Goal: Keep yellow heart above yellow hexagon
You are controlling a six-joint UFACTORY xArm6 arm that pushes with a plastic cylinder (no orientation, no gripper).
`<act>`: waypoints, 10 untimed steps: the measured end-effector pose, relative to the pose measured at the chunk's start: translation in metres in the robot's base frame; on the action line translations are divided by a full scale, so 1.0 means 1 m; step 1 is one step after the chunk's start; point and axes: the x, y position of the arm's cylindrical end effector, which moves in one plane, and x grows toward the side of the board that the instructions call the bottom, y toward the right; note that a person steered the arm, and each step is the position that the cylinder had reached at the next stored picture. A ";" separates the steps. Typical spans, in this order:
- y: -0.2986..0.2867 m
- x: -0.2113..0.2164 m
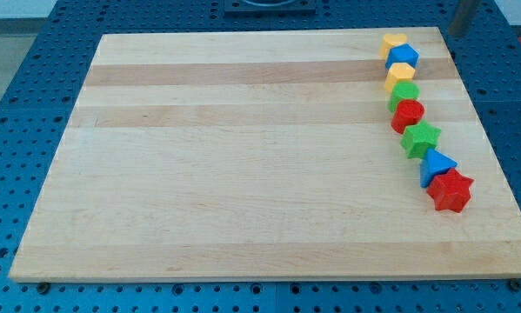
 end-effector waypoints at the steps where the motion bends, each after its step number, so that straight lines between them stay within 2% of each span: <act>1: 0.001 0.000; 4: 0.001 -0.004; 5: -0.028 0.018; 6: -0.087 0.039; 7: -0.049 0.078; 8: -0.096 0.123; 9: -0.170 0.148; 10: -0.239 0.144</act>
